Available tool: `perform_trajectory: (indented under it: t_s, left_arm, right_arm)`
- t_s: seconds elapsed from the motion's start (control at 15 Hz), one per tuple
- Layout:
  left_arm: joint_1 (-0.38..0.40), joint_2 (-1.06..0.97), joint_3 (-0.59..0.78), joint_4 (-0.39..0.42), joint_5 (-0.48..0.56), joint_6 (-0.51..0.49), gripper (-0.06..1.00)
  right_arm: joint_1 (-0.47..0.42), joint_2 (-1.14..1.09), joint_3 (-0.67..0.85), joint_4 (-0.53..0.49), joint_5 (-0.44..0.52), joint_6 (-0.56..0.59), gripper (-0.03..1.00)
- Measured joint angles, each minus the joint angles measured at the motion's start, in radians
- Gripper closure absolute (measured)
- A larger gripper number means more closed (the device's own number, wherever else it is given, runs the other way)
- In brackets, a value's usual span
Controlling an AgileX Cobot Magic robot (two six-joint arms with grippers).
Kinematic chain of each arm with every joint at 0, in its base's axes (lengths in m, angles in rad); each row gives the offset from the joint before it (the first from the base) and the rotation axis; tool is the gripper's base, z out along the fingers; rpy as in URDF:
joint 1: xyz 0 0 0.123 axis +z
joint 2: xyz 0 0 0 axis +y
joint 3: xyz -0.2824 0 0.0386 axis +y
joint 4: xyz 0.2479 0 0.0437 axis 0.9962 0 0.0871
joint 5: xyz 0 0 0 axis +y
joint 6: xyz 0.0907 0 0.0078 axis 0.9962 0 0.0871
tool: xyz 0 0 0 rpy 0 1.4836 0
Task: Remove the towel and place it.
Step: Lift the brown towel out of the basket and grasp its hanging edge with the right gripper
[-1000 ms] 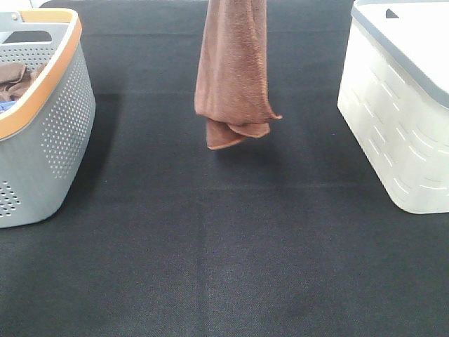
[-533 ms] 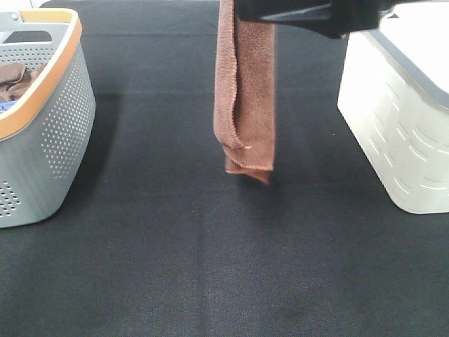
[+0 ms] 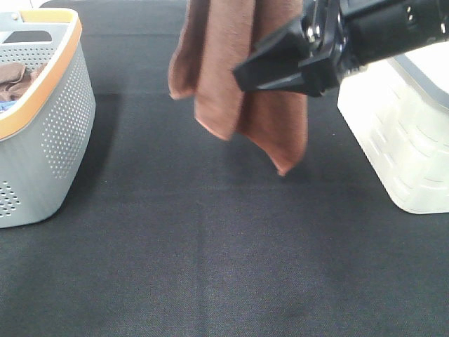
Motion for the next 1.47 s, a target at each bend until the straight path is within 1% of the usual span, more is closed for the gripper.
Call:
perform_trajectory:
  t_s: [0.07,0.2,0.27,0.33,0.4,0.53,0.67,0.8,0.87,0.93,1.0,1.07,1.13,1.2,1.27,1.4,1.47]
  left_arm:
    - [0.0,0.0,0.0,0.0,0.0,0.0,0.94]
    - [0.0,0.0,0.0,-0.006,0.042,0.012,0.94]
    - [0.0,0.0,0.0,-0.017,0.058,0.036,0.94]
    - [0.0,0.0,0.0,-0.028,0.061,0.049,0.94]
    - [0.0,0.0,0.0,-0.034,0.061,0.087,0.94]
    - [0.0,0.0,0.0,-0.037,0.061,0.122,0.94]
    - [0.0,0.0,0.0,-0.036,0.061,0.129,0.94]
    - [0.0,0.0,0.0,-0.009,0.062,0.108,0.94]
    - [0.0,0.0,0.0,0.023,0.058,0.061,0.94]
    - [0.0,0.0,0.0,0.04,0.043,0.021,0.94]
    - [0.0,0.0,0.0,0.048,0.023,-0.009,0.94]
    - [0.0,0.0,0.0,0.048,0.023,-0.009,0.94]
    - [0.0,0.0,0.0,0.047,0.003,-0.034,0.94]
    - [0.0,0.0,0.0,0.041,-0.01,-0.042,0.94]
    - [0.0,0.0,0.0,0.02,-0.024,-0.047,0.94]
    - [0.0,0.0,0.0,-0.004,-0.027,-0.048,0.94]
    - [0.0,0.0,0.0,-0.004,-0.027,-0.048,0.94]
  right_arm:
    - [0.0,0.0,0.0,0.0,0.0,0.0,0.41]
    - [0.0,0.001,0.0,-0.163,-0.113,0.145,0.41]
    - [0.0,0.001,0.0,-0.237,-0.164,0.216,0.41]
    - [0.0,0.001,0.0,-0.301,-0.194,0.275,0.41]
    - [0.0,0.001,0.0,-0.37,-0.227,0.352,0.41]
    - [0.0,0.001,0.0,-0.402,-0.251,0.387,0.41]
    - [0.0,0.001,0.0,-0.407,-0.244,0.406,0.41]
    - [0.0,-0.008,0.0,-0.368,-0.206,0.423,0.41]
    - [0.0,-0.037,0.0,-0.336,-0.143,0.423,0.41]
    - [0.0,-0.055,0.0,-0.319,-0.102,0.422,0.41]
    - [0.0,-0.075,0.0,-0.287,-0.055,0.409,0.41]
    - [0.0,-0.075,0.0,-0.287,-0.055,0.409,0.41]
    - [0.0,-0.085,0.0,-0.23,-0.008,0.365,0.41]
    - [0.0,-0.085,0.0,-0.114,0.046,0.26,0.41]
    - [0.0,-0.082,0.0,-0.018,0.075,0.171,0.41]
    - [0.0,-0.065,0.0,0.189,0.095,-0.033,0.41]
    - [0.0,-0.044,0.0,0.273,0.096,-0.131,0.41]
